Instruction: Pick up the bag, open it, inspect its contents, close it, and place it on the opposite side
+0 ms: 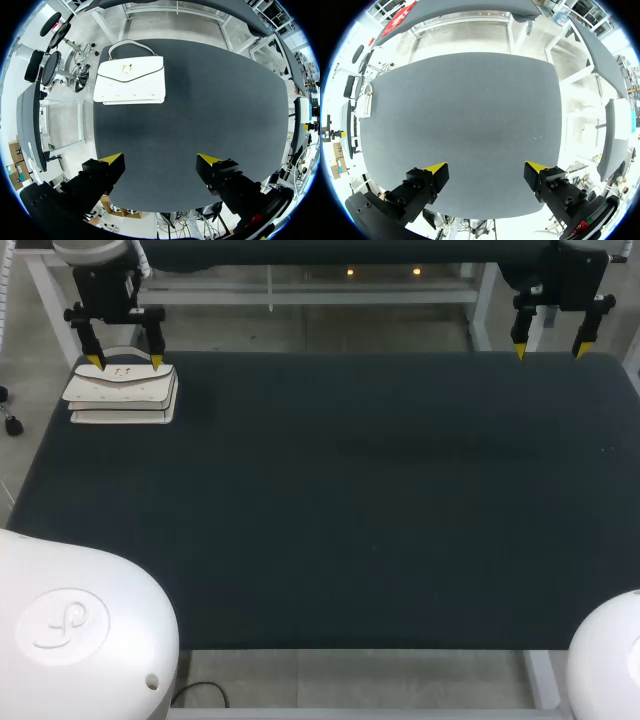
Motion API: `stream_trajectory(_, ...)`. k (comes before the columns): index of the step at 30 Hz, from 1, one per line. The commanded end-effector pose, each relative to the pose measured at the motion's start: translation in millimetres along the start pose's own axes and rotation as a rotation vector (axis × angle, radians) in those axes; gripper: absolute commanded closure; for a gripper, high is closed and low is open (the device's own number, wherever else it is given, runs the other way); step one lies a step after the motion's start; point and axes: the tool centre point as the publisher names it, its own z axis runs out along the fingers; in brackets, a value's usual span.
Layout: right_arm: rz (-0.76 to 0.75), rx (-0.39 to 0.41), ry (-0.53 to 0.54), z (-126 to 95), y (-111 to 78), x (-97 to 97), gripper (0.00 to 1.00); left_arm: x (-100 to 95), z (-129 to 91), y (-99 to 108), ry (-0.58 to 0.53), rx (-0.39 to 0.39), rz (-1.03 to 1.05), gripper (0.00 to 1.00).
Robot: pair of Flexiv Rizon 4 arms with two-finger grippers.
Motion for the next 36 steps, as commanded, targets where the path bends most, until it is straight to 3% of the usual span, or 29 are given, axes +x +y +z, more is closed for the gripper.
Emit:
stream_trajectory(1,0.000,0.001,-0.001,0,0.2,0.4,0.00,0.7,0,0,-0.002,0.000,-0.002,0.00)
stream_trajectory(15,0.000,0.001,-0.001,0,0.2,0.4,0.00,-0.3,0,-1,-0.003,0.007,0.005,0.00)
stream_trajectory(20,-0.204,-0.066,-0.011,3,-1.4,9.0,0.00,-10.1,0,-5,0.089,0.013,0.029,0.00)
stream_trajectory(31,-0.734,-0.268,0.237,28,-20.1,28.1,0.00,-62.2,7,-23,0.272,0.011,-0.061,0.00)
stream_trajectory(36,-0.905,-0.357,0.242,46,-33.0,46.3,0.00,-85.7,14,-28,0.325,0.014,-0.112,0.00)
